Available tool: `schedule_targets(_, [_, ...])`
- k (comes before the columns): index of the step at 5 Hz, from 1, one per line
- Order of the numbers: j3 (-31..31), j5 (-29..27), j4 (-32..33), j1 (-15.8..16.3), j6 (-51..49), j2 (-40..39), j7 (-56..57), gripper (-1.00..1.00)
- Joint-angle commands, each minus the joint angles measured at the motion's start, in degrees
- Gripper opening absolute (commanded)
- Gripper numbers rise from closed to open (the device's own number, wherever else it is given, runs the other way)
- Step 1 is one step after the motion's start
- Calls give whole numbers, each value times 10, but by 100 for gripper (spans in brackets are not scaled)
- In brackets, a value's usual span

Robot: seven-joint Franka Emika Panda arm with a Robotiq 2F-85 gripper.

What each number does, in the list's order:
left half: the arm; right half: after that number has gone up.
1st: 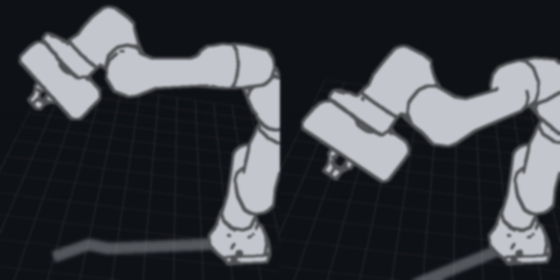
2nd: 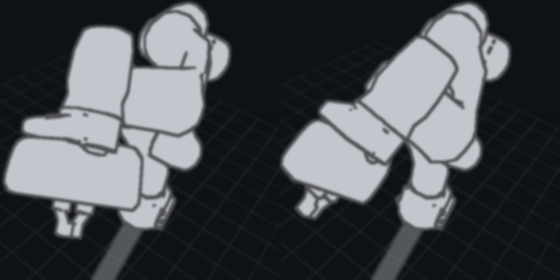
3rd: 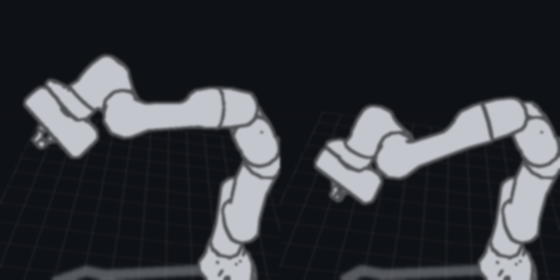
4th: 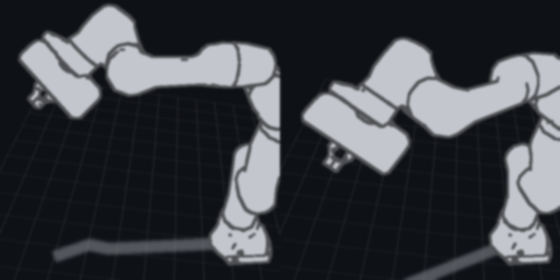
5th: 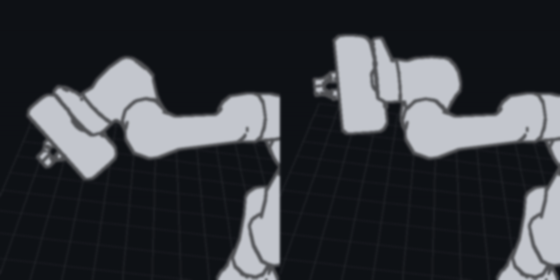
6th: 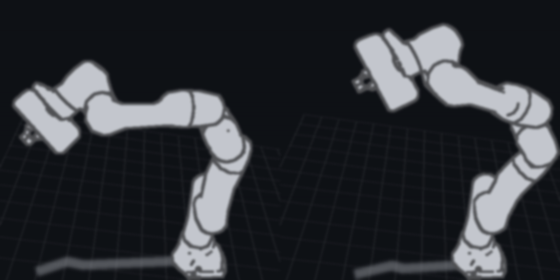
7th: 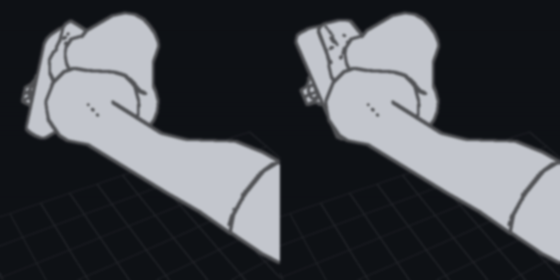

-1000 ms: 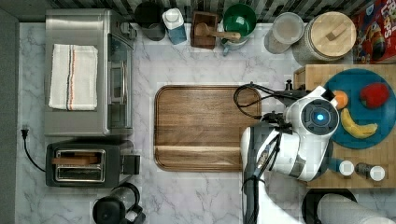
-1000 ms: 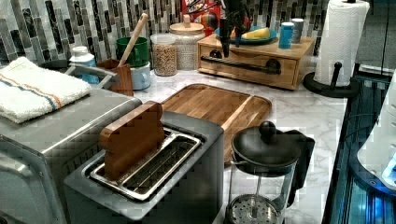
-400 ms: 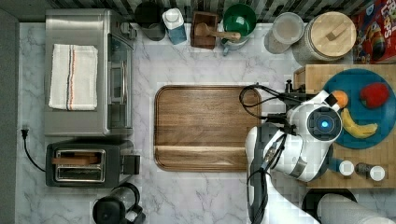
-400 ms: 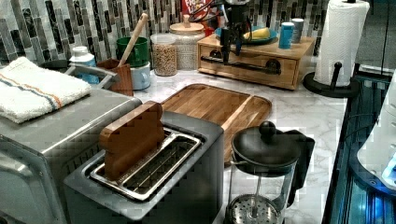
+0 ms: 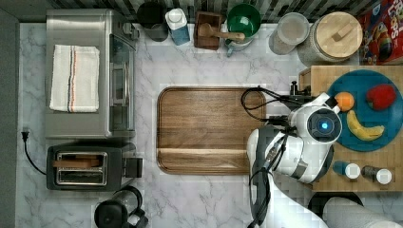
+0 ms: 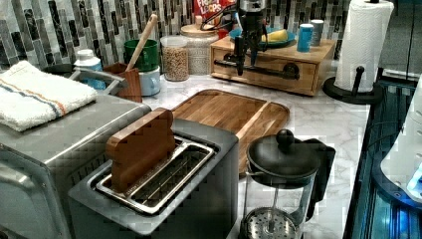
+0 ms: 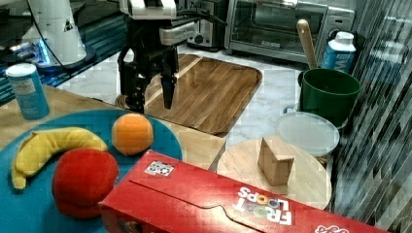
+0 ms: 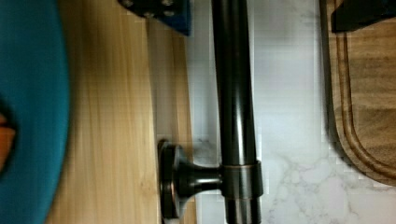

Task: Open the drawer.

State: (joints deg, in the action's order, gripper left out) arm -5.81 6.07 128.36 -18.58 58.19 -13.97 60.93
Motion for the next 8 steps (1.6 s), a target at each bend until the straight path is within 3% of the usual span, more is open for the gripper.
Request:
schedule_targets(1, [12,-17,8,12,17,-18,-15,100])
schedule_targets(4, [43,-23,11,49,-28,3,-32,100])
schedule_targets(5, [48,-3,15,71,-11,-6,-55,100])
schedule_targets(8, [90,-17,17,121,-83,23,-152,100])
